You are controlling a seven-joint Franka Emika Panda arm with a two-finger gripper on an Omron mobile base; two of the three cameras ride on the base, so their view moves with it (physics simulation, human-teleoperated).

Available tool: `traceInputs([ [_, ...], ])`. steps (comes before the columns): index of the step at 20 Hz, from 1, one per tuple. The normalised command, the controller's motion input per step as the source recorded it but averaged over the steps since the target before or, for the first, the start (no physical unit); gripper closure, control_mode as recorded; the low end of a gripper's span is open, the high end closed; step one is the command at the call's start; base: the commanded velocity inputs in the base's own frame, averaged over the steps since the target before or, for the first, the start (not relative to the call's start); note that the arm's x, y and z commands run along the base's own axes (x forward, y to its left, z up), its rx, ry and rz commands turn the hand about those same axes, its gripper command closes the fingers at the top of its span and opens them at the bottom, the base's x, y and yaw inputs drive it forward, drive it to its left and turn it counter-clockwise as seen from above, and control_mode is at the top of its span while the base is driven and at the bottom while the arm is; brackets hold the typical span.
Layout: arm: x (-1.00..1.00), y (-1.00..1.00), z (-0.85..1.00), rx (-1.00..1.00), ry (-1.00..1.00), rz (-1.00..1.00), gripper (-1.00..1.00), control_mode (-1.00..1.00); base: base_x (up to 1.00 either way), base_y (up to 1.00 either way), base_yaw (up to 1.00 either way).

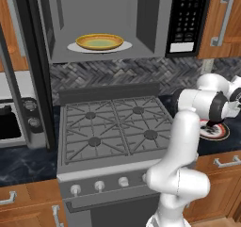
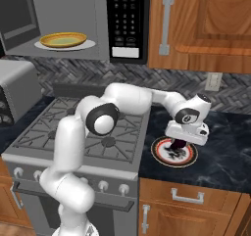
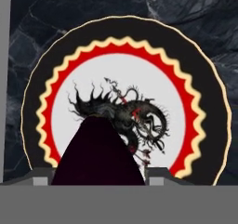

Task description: Pick the eggplant from the microwave and place it on plate located on the counter.

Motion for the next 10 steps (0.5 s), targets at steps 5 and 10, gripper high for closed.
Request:
traceInputs([
  [5,0.07,0.46,-0.53,-0.06,-0.01,0.00,1.00,-1.00,0.00,0.00,0.00],
  [10,-0.07,0.51,-0.20,-0.05,0.01,0.00,1.00,-1.00,0.00,0.00,0.00],
])
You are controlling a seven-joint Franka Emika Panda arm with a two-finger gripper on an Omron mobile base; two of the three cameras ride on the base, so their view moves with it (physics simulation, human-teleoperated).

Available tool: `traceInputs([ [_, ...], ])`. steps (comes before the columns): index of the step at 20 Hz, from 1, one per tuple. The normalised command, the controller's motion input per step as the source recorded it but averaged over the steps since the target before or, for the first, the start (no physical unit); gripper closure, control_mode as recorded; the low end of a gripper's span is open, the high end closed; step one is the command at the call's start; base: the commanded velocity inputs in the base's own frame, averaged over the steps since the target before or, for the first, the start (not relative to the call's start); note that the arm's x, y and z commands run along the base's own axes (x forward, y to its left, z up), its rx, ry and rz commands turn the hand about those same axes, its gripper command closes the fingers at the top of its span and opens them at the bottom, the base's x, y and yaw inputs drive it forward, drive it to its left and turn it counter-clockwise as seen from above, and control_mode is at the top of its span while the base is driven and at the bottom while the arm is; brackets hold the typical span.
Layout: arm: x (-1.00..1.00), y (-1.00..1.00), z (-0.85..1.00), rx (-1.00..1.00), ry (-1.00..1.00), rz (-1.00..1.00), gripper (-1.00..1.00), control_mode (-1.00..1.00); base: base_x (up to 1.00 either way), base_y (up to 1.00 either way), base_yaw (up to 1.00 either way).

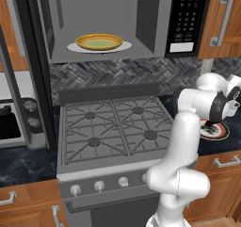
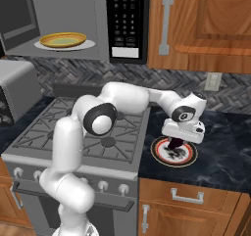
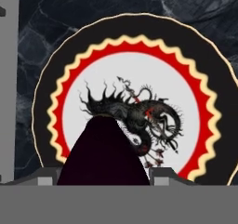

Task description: Pick the eggplant from the microwave and place it on plate located on the counter.

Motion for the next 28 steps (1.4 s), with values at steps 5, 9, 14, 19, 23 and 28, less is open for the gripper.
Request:
traceInputs([
  [5,-0.03,0.36,-0.13,-0.03,0.00,0.00,-1.00,-1.00,0.00,0.00,0.00],
  [9,0.28,0.00,0.00,0.00,0.00,0.00,-1.00,-1.00,0.00,0.00,0.00],
  [14,0.16,-0.02,0.00,0.00,-0.01,0.00,-1.00,-1.00,0.00,0.00,0.00],
  [19,-0.03,0.00,0.00,0.00,-0.03,0.00,-1.00,-1.00,0.00,0.00,0.00],
  [23,-0.34,-0.01,0.26,0.00,-0.06,0.00,-1.00,-1.00,0.00,0.00,0.00],
  [28,-0.61,0.01,0.45,0.00,-0.11,0.00,-1.00,-1.00,0.00,0.00,0.00],
])
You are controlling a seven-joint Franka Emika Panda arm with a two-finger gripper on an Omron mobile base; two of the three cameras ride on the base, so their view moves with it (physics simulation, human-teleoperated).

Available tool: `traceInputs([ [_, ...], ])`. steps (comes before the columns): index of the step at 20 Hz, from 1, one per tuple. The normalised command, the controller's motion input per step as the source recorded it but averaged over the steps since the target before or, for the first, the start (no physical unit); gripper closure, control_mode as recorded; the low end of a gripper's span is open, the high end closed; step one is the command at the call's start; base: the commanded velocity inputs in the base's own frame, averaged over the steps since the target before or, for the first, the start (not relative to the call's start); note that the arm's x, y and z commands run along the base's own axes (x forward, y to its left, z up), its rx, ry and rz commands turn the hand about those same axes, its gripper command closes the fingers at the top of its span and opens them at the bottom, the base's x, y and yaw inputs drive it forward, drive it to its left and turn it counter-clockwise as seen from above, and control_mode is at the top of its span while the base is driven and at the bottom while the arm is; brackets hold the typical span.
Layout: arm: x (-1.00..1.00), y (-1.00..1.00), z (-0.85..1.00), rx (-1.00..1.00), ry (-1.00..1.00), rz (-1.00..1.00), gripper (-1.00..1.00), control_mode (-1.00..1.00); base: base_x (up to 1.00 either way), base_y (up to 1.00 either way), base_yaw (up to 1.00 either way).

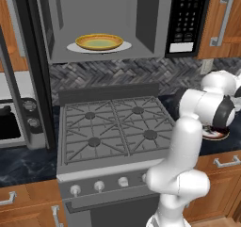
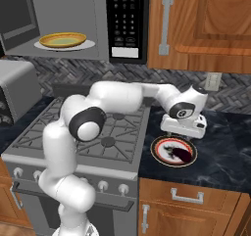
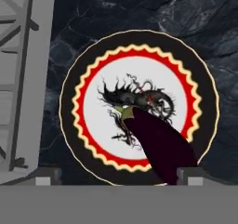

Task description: Pick the eggplant from the microwave and place it on plate located on the counter.

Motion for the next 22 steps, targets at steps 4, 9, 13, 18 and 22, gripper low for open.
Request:
traceInputs([
  [4,-0.75,0.39,0.45,-0.03,-0.07,0.00,-1.00,-1.00,0.00,0.00,0.00],
  [9,-0.63,0.87,0.44,-0.12,-0.01,0.00,-1.00,-1.00,0.00,0.00,0.00],
  [13,-0.52,1.00,0.42,-0.17,0.00,0.02,-1.00,-1.00,0.00,0.00,0.00],
  [18,-0.54,1.00,0.48,-0.21,0.00,0.06,-1.00,-1.00,0.00,0.00,0.00],
  [22,-0.60,1.00,0.53,-0.20,0.02,0.02,-1.00,-1.00,0.00,0.00,0.00],
])
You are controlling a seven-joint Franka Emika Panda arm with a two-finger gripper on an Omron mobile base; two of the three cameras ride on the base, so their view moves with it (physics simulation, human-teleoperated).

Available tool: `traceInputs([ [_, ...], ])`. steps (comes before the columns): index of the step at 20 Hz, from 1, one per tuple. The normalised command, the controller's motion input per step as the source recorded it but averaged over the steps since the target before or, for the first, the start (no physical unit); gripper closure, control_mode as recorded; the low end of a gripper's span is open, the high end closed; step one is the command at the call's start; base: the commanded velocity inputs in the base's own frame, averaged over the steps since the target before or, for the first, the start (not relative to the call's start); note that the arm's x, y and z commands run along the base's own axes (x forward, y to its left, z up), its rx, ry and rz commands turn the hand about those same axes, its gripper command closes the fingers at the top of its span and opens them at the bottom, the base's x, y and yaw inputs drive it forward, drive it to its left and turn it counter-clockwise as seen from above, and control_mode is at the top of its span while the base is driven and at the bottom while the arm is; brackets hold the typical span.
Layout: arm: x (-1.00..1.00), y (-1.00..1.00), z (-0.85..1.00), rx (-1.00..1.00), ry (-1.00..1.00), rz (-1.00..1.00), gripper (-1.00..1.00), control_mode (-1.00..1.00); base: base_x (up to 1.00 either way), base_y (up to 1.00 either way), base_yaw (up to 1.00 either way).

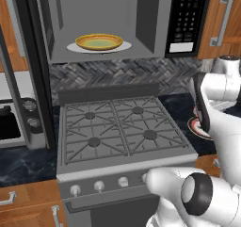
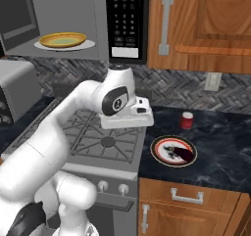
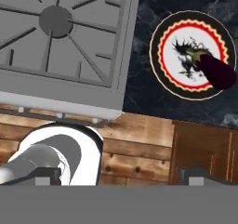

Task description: Pick the eggplant from the microwave and place it on plate located on the counter.

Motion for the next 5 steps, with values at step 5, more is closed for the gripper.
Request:
traceInputs([
  [5,-0.71,0.97,0.50,-0.02,-0.01,0.00,-1.00,-1.00,0.00,0.00,0.00],
])
